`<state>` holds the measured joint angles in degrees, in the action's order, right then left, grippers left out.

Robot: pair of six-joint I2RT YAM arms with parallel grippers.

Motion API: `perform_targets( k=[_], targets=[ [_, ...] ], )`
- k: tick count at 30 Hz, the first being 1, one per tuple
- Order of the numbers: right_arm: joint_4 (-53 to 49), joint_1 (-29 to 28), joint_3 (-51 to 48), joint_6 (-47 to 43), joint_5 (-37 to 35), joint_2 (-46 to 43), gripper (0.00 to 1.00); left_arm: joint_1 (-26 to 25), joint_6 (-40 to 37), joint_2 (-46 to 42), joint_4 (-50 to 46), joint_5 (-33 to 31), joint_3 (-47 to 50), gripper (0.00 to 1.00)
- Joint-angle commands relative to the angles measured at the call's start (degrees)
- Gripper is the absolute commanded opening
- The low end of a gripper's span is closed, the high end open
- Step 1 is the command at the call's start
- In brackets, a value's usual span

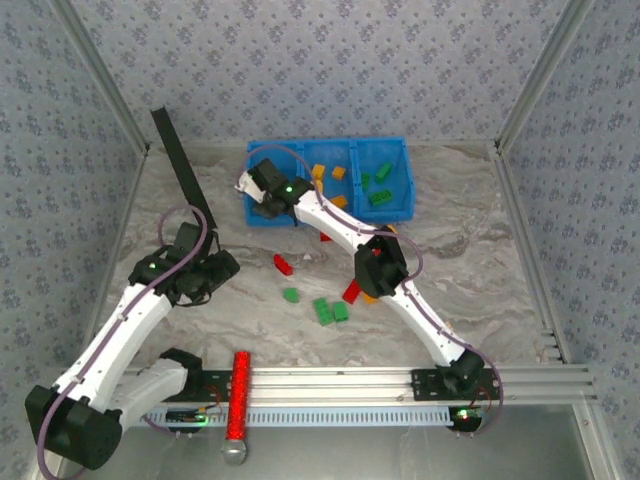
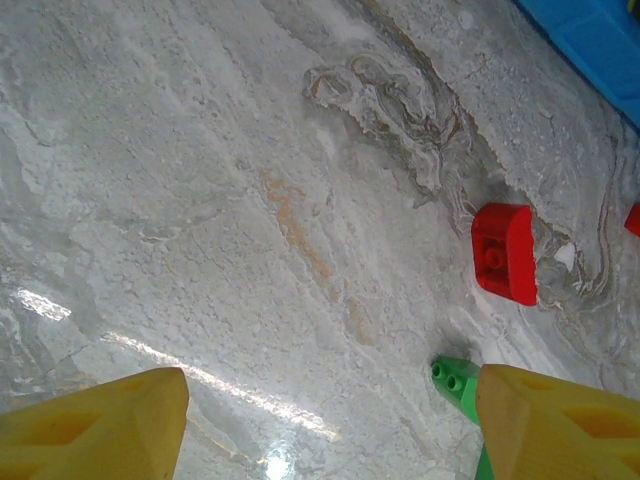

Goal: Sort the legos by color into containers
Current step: Place the lego in the container.

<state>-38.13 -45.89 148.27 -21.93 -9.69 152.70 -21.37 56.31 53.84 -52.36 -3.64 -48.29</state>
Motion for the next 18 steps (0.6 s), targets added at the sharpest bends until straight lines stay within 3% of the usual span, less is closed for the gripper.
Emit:
perform_targets(
  k=[1, 5, 12, 18],
  targets=[
    [0.52, 0.26, 0.01, -2.42, -3.12, -0.51, 0.49, -0.03, -3.63, 2.71, -1.34, 0.88, -1.55, 0.78],
    [1.6, 0.11, 1.32, -3.45, -2.61, -2.69, 0.59, -1.75, -3.34, 5.3, -0.74, 0.4, -3.86, 0.79],
    [2.83, 0.22, 0.5, -4.88, -6.1, -9.32, 0.59, -5.56, 2.88, 12.06, 5.72, 1.9, -5.74, 0.78],
    [3.41, 2.01, -12.88, -1.72, -8.94, -23.07, 0.61, -10.9, 6.95, 22.51, 12.0, 2.32, -8.92, 0.77]
  ],
)
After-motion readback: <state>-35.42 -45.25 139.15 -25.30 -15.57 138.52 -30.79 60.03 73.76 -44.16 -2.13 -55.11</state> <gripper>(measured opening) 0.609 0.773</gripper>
